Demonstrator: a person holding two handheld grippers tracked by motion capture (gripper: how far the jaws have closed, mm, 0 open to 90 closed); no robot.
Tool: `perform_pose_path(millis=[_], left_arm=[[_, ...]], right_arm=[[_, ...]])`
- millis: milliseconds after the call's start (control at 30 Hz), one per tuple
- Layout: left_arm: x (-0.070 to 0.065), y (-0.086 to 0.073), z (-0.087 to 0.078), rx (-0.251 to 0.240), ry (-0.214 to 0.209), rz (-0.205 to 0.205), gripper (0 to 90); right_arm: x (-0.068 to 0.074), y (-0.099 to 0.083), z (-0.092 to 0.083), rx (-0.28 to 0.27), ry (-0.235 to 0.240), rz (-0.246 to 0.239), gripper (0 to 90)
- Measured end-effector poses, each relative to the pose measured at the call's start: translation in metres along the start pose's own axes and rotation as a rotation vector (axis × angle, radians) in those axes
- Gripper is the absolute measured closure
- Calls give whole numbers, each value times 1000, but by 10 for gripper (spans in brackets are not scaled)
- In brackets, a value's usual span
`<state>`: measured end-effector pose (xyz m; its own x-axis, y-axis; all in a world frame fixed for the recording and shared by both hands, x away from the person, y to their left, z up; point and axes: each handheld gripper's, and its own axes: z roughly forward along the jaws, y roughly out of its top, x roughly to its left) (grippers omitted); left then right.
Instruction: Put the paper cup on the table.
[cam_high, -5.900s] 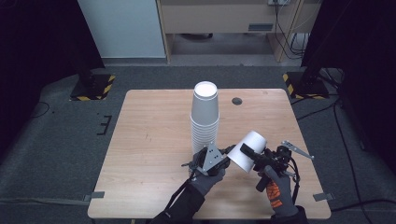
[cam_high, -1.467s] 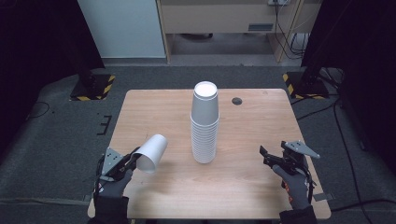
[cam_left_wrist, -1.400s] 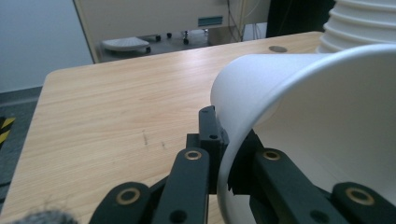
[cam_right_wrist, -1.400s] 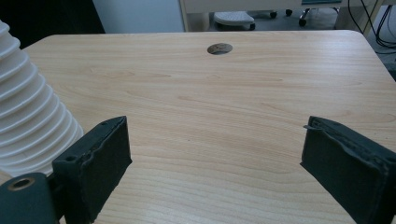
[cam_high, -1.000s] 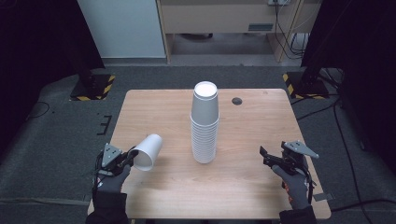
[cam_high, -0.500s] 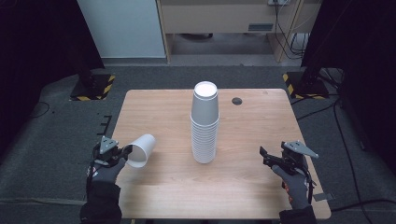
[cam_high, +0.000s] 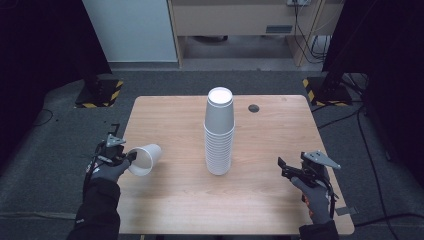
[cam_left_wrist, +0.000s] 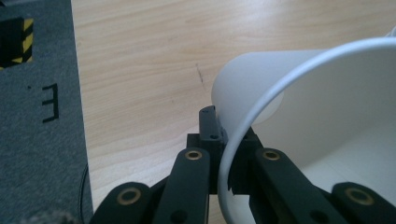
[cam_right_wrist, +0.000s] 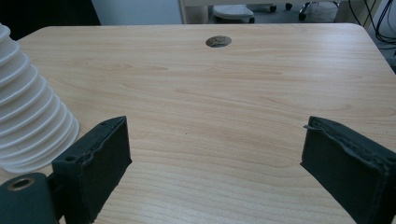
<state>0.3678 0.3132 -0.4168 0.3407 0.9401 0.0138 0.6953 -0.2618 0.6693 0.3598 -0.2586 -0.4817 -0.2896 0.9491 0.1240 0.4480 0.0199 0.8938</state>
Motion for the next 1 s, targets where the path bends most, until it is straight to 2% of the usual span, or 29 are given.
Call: perform_pose_path(millis=[133,267,467,800,1000], left_arm=[[1,4,4,104,-5,27,863],[0,7,7,185,-11,41,863],[0,10,10,293,-45,14,862],[-2,15,16,429,-75,-18,862],[-2,16,18,485,-85,-48,864]], right_arm=[[0,0,0,2,4,1,80],[0,0,1,2,2,0,80],[0,0,1,3,7,0,80],[0,0,1,5,9,1,80],[0,0,1,5,10,2,80]])
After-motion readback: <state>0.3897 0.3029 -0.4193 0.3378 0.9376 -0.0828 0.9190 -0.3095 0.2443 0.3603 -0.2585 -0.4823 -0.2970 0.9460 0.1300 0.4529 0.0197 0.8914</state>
